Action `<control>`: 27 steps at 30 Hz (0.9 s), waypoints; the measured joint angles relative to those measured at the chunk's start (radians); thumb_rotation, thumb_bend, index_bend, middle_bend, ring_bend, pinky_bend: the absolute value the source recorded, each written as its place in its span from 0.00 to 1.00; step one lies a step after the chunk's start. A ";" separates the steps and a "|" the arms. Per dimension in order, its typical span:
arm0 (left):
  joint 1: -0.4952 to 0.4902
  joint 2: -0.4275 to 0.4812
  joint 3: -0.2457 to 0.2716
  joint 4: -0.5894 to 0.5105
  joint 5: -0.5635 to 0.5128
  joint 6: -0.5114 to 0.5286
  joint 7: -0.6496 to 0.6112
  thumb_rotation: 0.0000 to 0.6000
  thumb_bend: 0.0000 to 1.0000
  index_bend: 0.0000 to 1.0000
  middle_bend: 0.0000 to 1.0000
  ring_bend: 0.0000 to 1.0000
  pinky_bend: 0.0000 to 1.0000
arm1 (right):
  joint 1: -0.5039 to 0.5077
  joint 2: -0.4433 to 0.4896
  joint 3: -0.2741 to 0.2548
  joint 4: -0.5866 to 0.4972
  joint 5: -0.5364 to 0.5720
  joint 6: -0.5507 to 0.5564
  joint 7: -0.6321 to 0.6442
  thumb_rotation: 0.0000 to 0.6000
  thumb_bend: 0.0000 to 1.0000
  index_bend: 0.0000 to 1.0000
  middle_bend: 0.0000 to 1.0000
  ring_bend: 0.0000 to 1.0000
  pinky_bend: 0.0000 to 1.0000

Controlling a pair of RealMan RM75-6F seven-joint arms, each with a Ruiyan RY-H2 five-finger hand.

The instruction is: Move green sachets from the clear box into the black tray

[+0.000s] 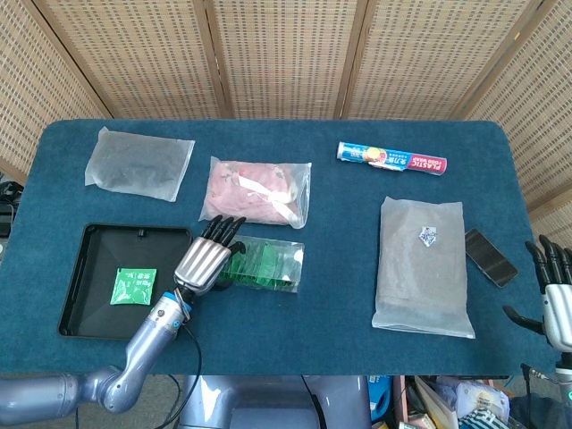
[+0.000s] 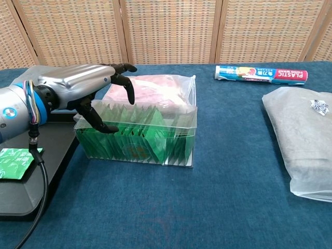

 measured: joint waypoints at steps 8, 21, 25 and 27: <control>-0.014 -0.022 0.009 0.020 -0.009 0.009 0.000 1.00 0.27 0.38 0.00 0.00 0.00 | 0.003 0.000 0.000 0.003 0.003 -0.007 0.003 1.00 0.00 0.00 0.00 0.00 0.00; -0.036 -0.049 0.015 0.036 -0.037 0.020 0.014 1.00 0.37 0.40 0.00 0.00 0.00 | 0.003 -0.001 -0.001 0.003 0.003 -0.007 -0.002 1.00 0.00 0.00 0.00 0.00 0.00; -0.043 -0.055 0.017 0.042 -0.044 0.022 0.024 1.00 0.42 0.40 0.00 0.00 0.00 | 0.003 -0.001 0.000 0.004 0.005 -0.008 -0.001 1.00 0.00 0.00 0.00 0.00 0.00; -0.046 -0.059 0.017 0.046 -0.049 0.025 0.028 1.00 0.47 0.41 0.00 0.00 0.00 | 0.004 -0.001 0.000 0.005 0.005 -0.009 0.000 1.00 0.00 0.00 0.00 0.00 0.00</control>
